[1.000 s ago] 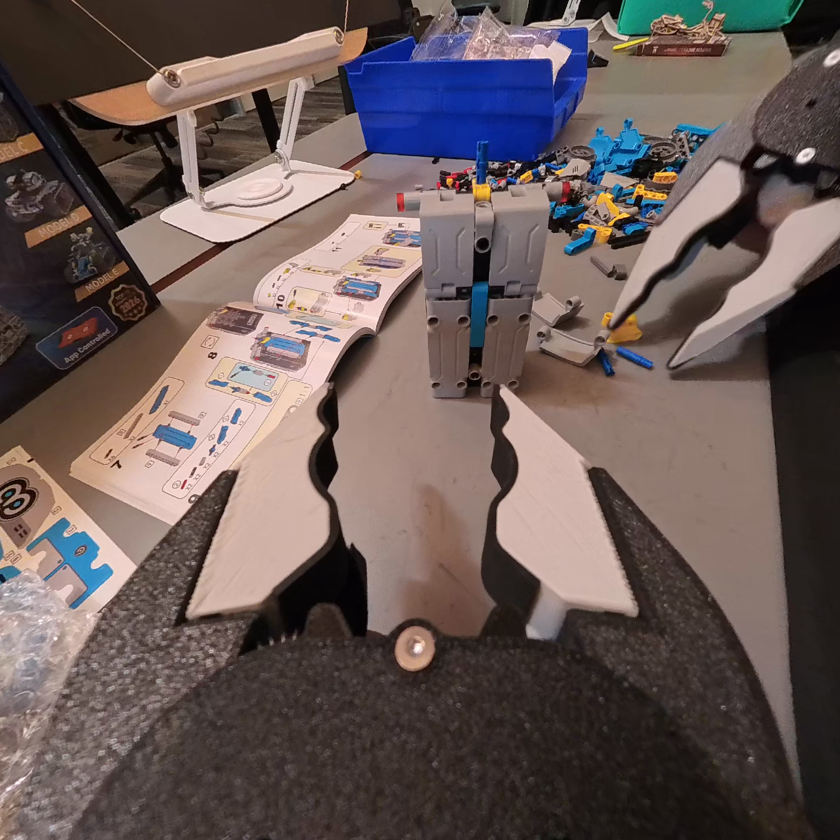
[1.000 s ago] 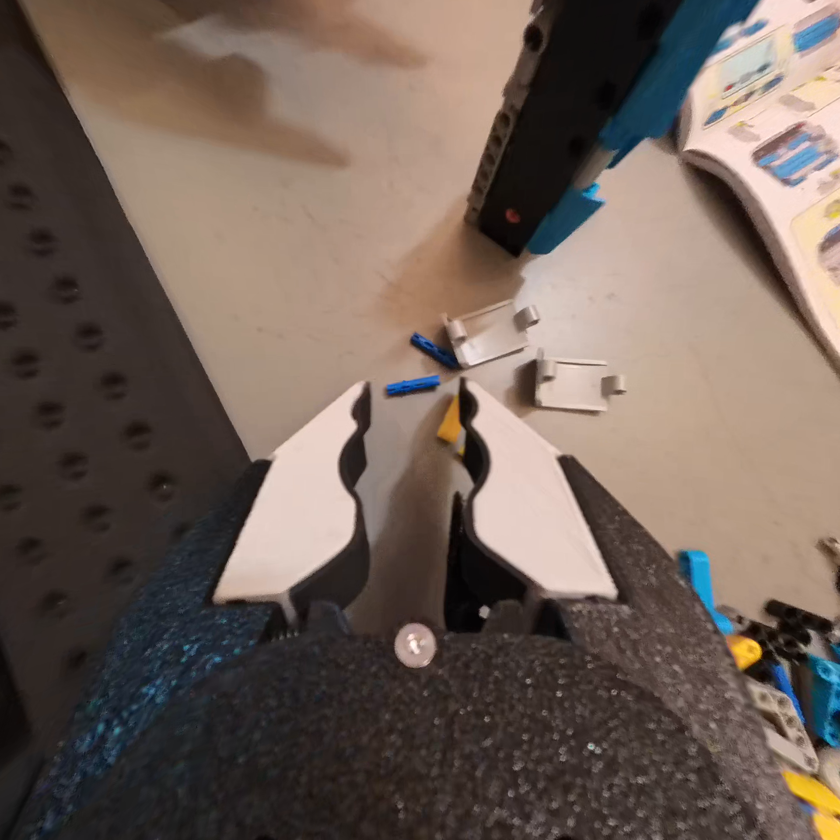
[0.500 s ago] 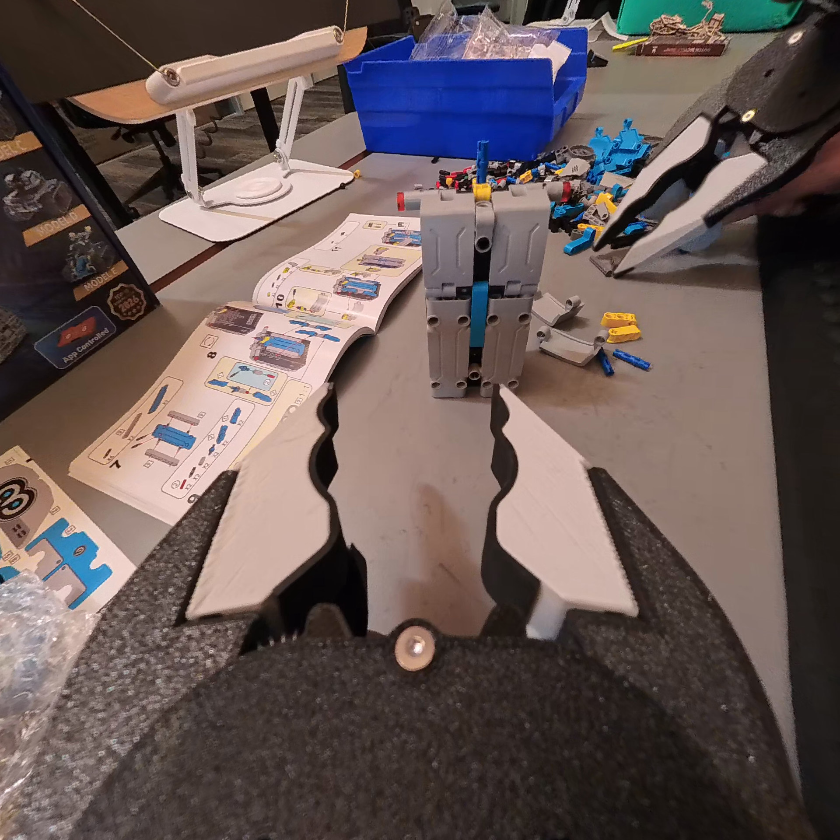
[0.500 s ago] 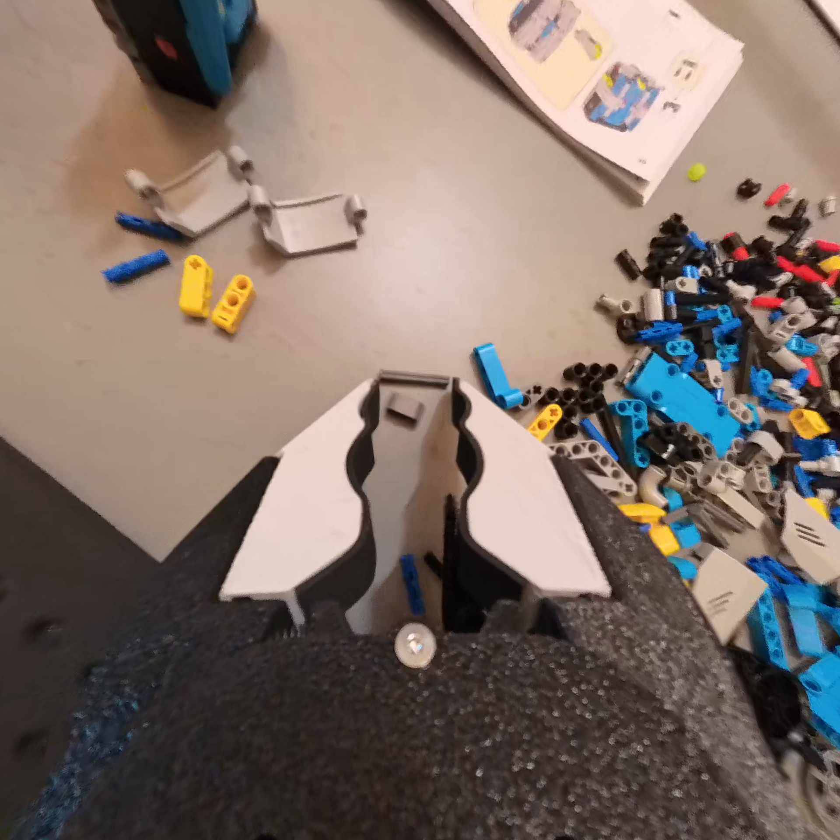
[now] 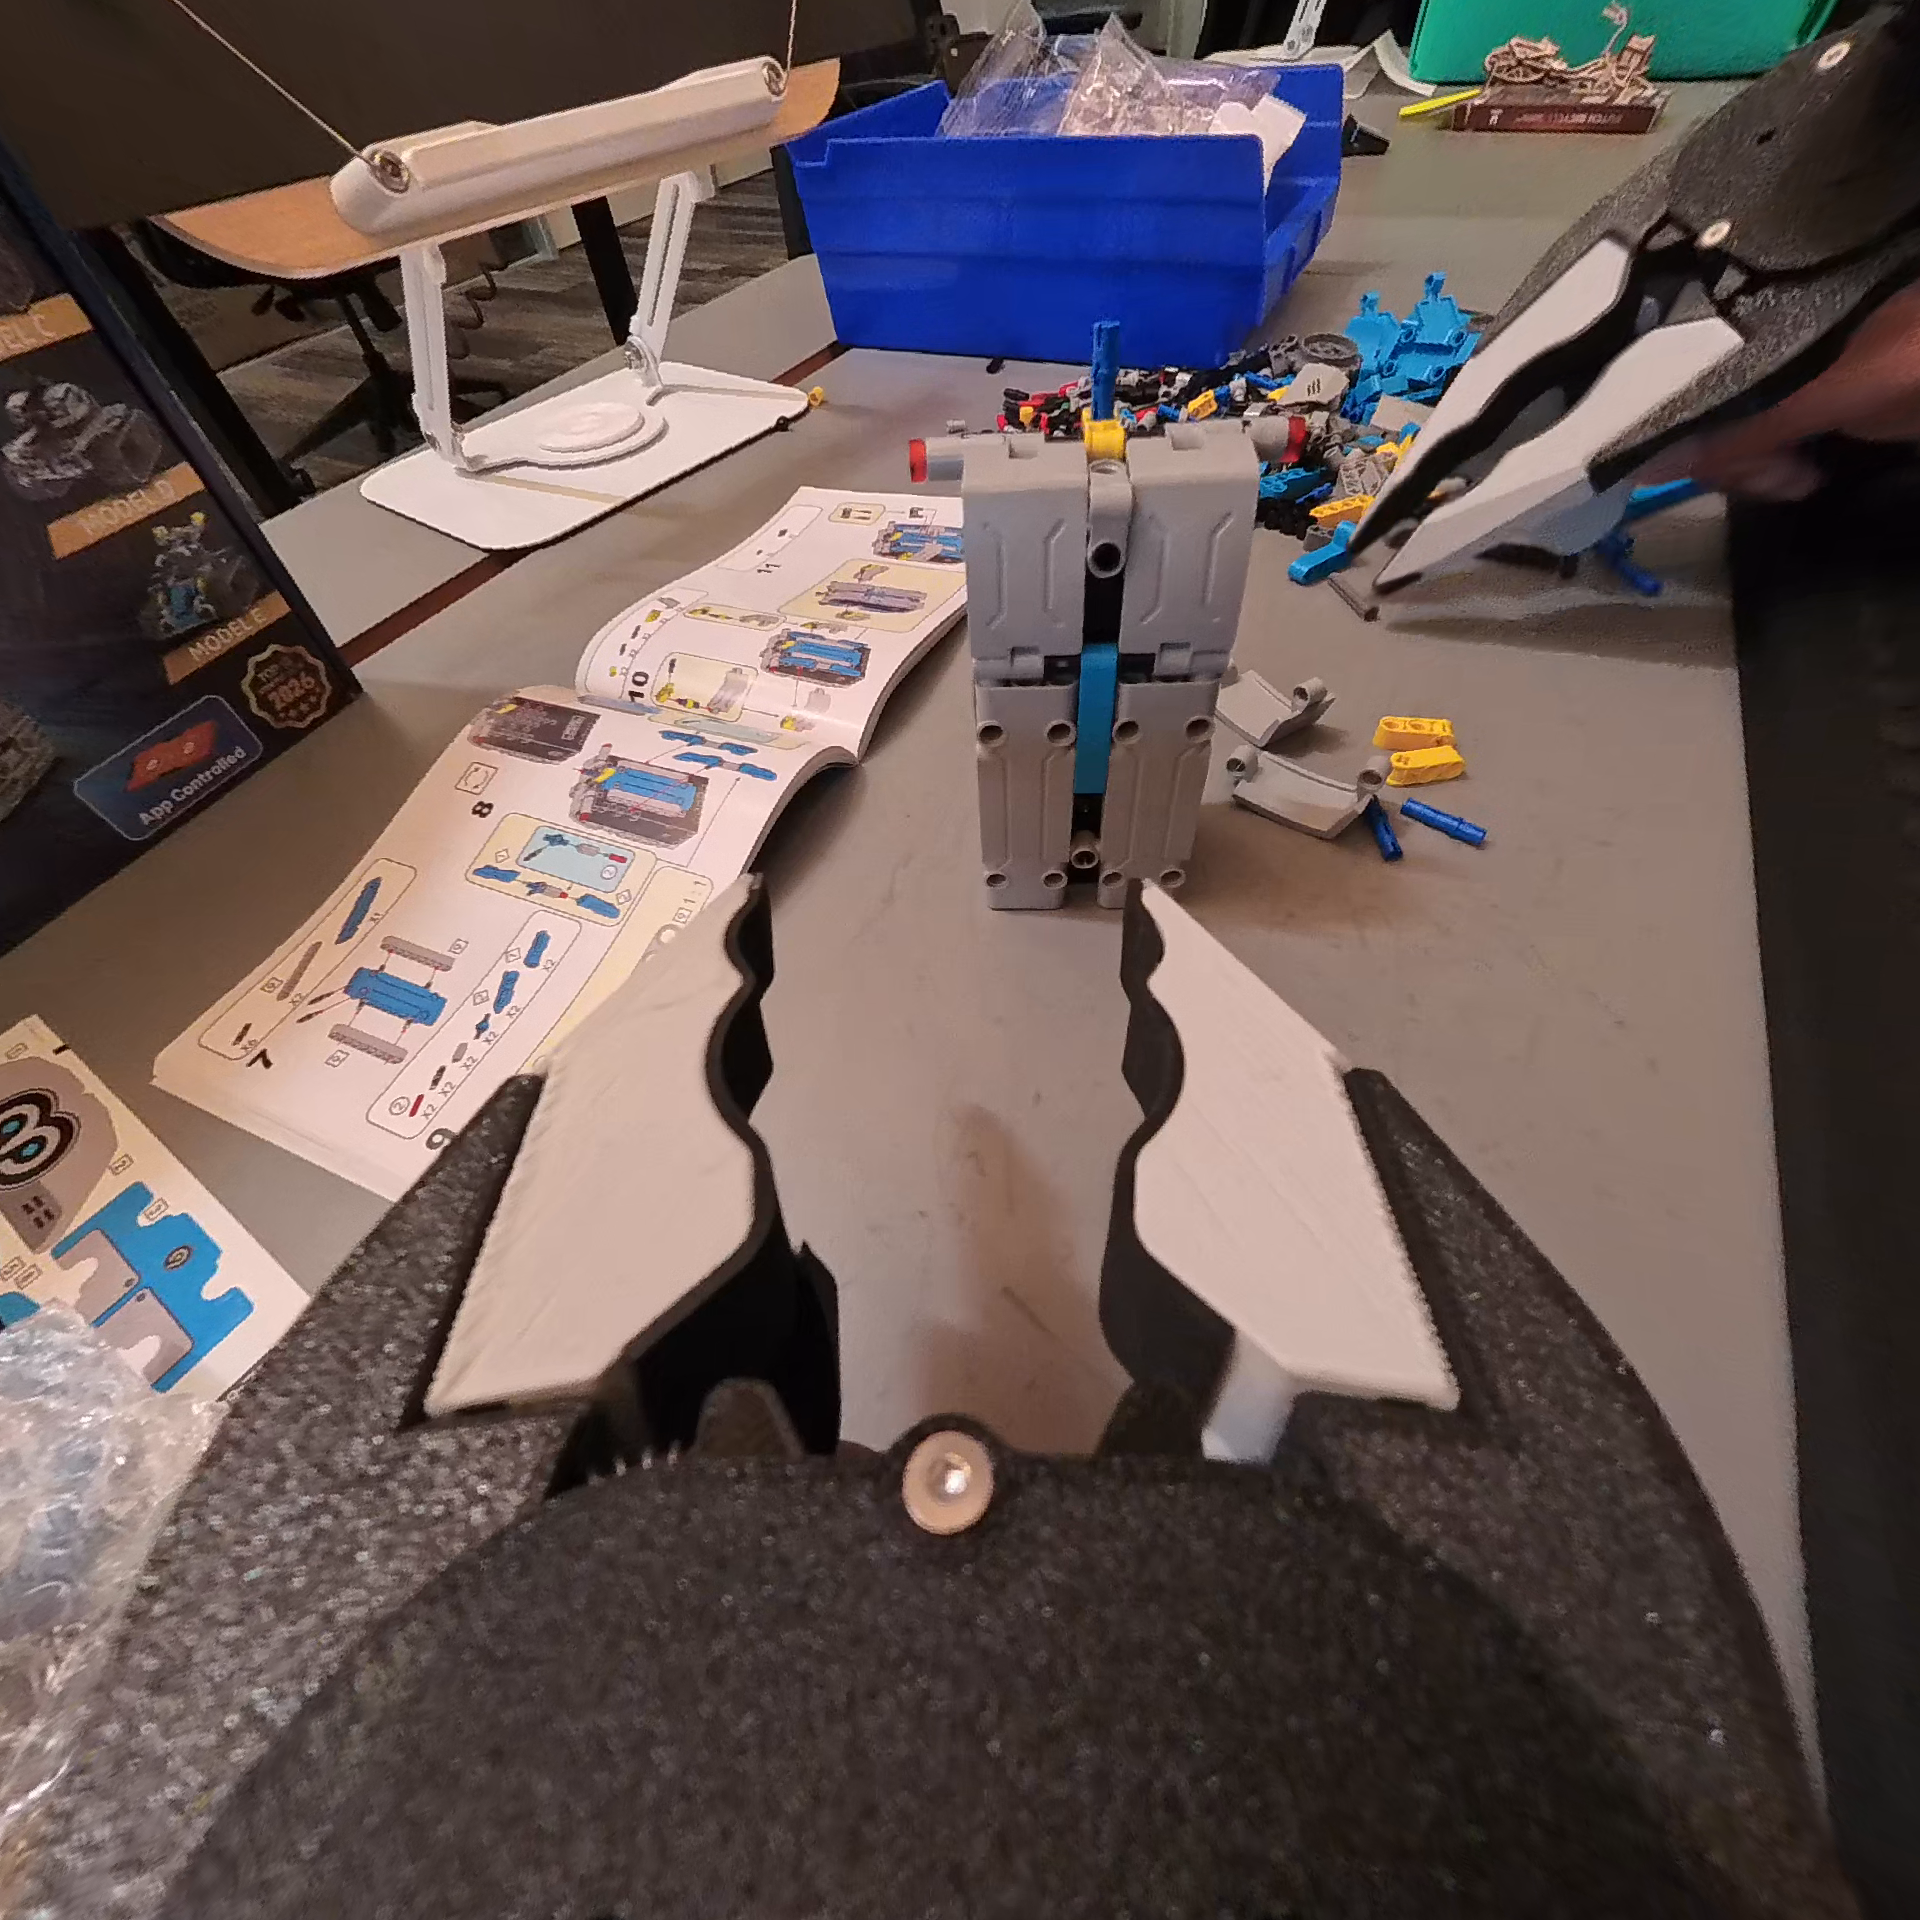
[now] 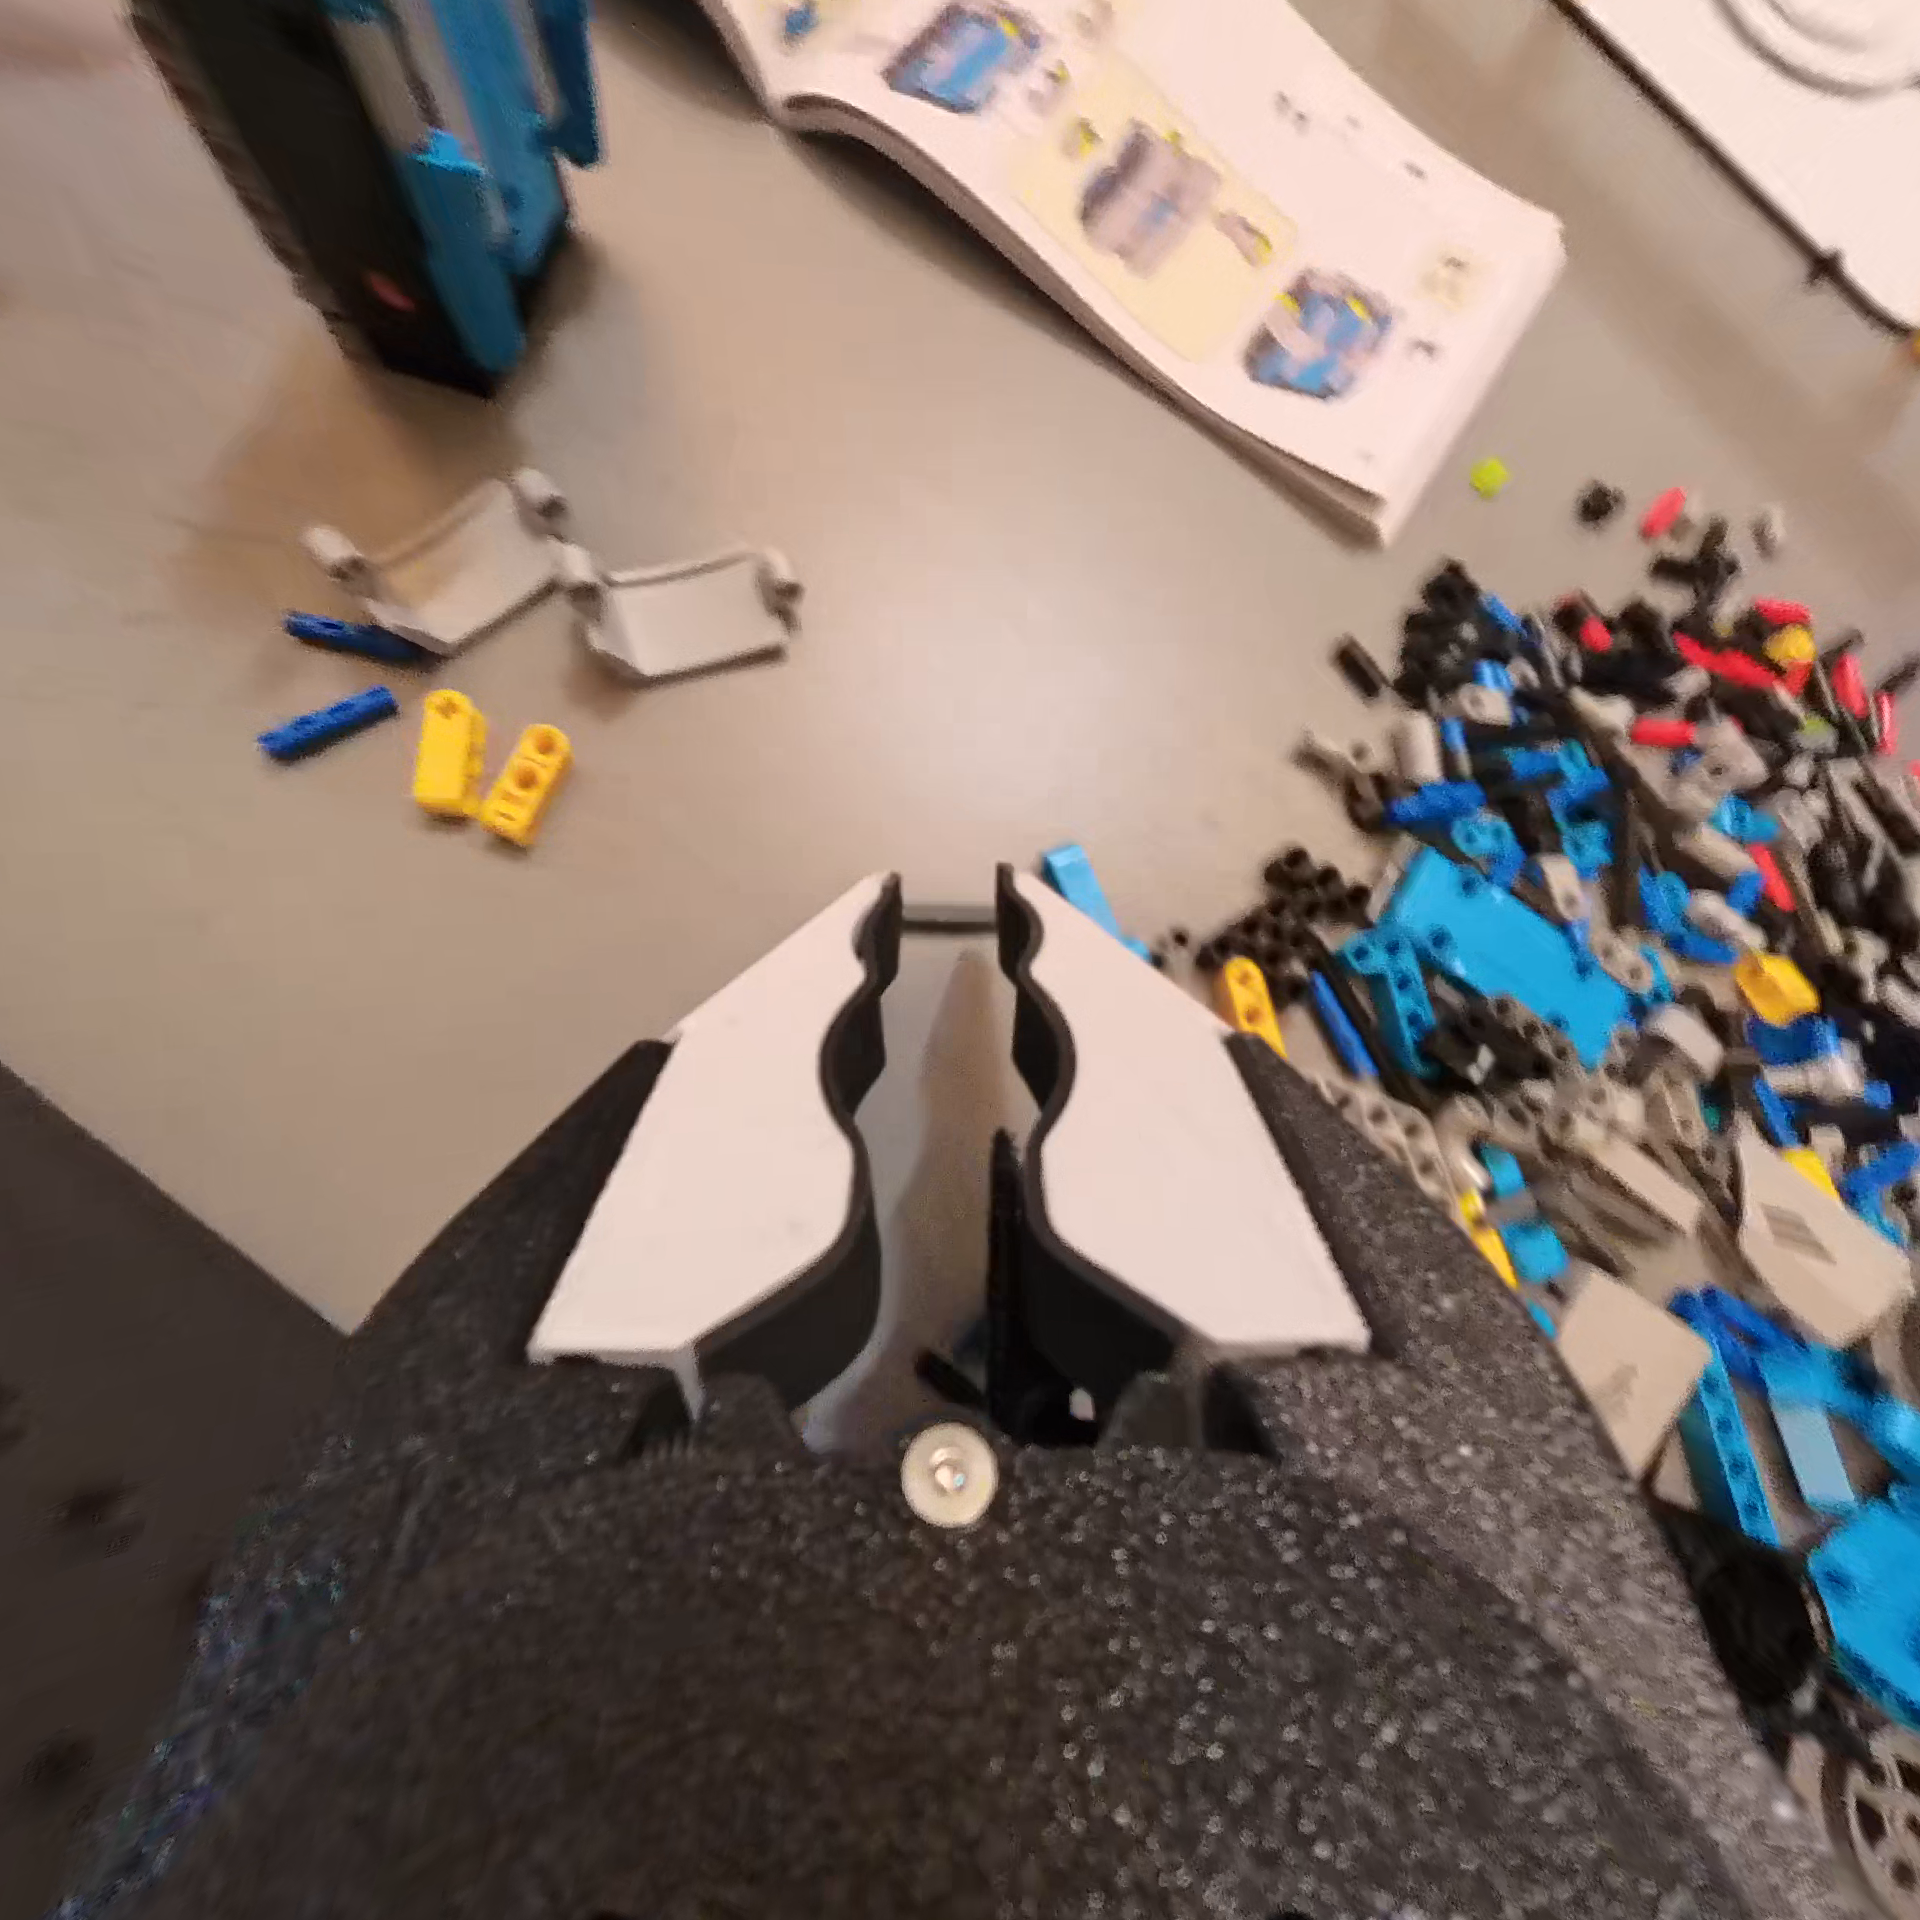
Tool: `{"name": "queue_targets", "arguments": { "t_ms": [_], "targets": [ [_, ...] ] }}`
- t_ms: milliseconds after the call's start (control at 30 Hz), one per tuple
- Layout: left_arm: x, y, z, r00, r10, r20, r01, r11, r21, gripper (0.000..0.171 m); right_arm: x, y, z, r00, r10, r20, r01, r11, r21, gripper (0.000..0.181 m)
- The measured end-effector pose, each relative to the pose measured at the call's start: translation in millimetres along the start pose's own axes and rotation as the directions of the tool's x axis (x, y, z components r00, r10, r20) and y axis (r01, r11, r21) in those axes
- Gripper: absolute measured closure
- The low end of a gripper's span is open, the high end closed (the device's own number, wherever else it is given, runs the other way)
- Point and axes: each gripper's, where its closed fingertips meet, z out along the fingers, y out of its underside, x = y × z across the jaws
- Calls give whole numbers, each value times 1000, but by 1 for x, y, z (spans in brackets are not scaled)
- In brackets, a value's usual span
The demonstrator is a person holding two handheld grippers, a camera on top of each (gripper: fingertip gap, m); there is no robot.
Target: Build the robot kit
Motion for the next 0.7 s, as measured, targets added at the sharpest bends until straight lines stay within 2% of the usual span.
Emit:
{"name": "queue_targets", "arguments": {
  "t_ms": [133, 233, 333, 400, 567, 667, 700],
  "targets": [
    [0, 0, 0, 1000, 4, 1, -4, 1000, 1, 104, -6, 0, 18, 993, -107, -44, 103, 992, -70, 180],
    [1, 0, 0, 1000, 7, 2, -7, 1000, 2, 104, 6, 7, 16, 997, -52, -55, 46, 994, -99, 177],
    [0, 0, 0, 1000, 6, 2, -6, 1000, 2, 104, 40, 24, 7, 983, -21, -185, -9, 987, -159, 180],
    [0, 0, 0, 1000, 5, 2, -5, 1000, 1, 104, 49, 25, 1, 978, 10, -207, -40, 989, -140, 181],
    [0, 0, 0, 1000, 5, 1, -5, 1000, 1, 104, 35, 6, 0, 987, 33, -155, -41, 998, -47, 181],
    [0, 0, 0, 1000, 5, 1, -5, 1000, 0, 104, 9, -3, 9, 999, 30, -34, -30, 999, -21, 177],
    [0, 0, 0, 1000, 4, 1, -4, 1000, -1, 104, 10, -5, 11, 998, 15, -56, -16, 1000, -24, 177]
  ]
}}
